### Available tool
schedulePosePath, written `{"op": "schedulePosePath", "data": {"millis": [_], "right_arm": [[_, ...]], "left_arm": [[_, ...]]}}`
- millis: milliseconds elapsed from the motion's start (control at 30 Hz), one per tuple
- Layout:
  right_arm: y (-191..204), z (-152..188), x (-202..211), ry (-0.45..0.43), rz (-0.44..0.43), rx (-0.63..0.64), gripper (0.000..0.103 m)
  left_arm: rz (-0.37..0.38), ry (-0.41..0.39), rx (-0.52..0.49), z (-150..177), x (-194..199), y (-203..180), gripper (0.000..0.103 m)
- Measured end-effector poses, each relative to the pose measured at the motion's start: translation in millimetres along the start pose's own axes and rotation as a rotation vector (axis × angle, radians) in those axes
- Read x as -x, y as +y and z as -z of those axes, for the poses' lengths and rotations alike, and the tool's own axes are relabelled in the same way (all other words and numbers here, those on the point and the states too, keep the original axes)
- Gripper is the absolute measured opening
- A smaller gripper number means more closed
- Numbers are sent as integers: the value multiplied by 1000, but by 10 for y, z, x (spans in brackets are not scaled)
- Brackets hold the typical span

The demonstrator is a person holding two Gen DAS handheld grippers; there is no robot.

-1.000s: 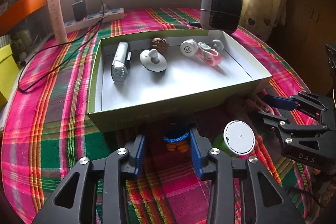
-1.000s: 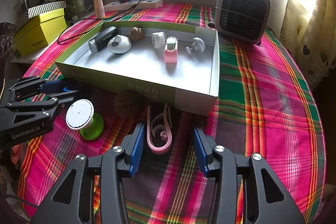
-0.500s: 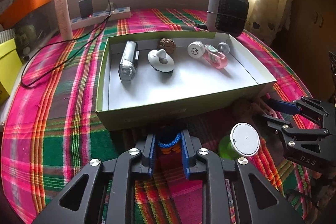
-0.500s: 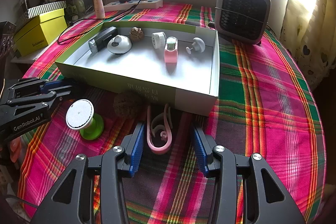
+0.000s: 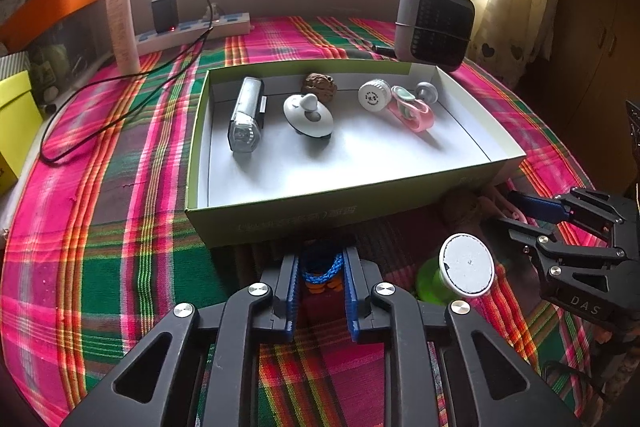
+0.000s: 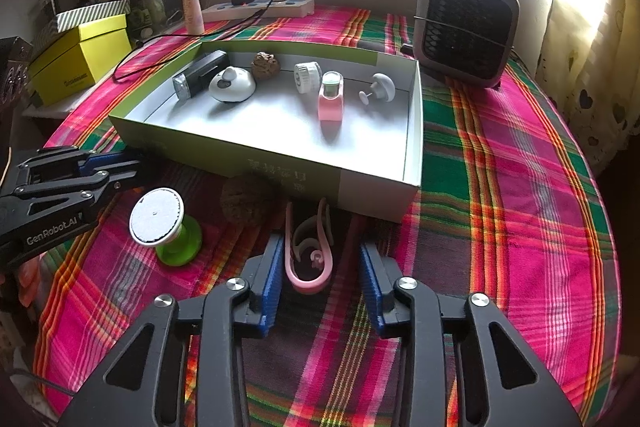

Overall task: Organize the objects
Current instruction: 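Grasp the blue coiled cord with the left tool while the right tool grasps the pink hook, then carry the blue cord and pink hook over into the white box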

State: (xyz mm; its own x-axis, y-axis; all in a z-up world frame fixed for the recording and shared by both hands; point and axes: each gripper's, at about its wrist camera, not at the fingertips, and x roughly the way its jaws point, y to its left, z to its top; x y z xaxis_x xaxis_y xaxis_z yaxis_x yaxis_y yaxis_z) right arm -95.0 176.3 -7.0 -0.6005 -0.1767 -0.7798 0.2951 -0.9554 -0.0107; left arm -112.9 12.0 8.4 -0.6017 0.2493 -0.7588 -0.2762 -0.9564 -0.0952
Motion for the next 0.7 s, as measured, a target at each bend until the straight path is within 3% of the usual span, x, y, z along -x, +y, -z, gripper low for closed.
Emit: {"op": "schedulePosePath", "data": {"millis": [100, 700], "right_arm": [[7, -7, -1, -1, -3, 5, 24], [2, -1, -2, -1, -8, 4, 24]], "left_arm": [[0, 0, -1, 1, 1, 1, 17], [7, -1, 7, 20, 28, 16, 17]]}}
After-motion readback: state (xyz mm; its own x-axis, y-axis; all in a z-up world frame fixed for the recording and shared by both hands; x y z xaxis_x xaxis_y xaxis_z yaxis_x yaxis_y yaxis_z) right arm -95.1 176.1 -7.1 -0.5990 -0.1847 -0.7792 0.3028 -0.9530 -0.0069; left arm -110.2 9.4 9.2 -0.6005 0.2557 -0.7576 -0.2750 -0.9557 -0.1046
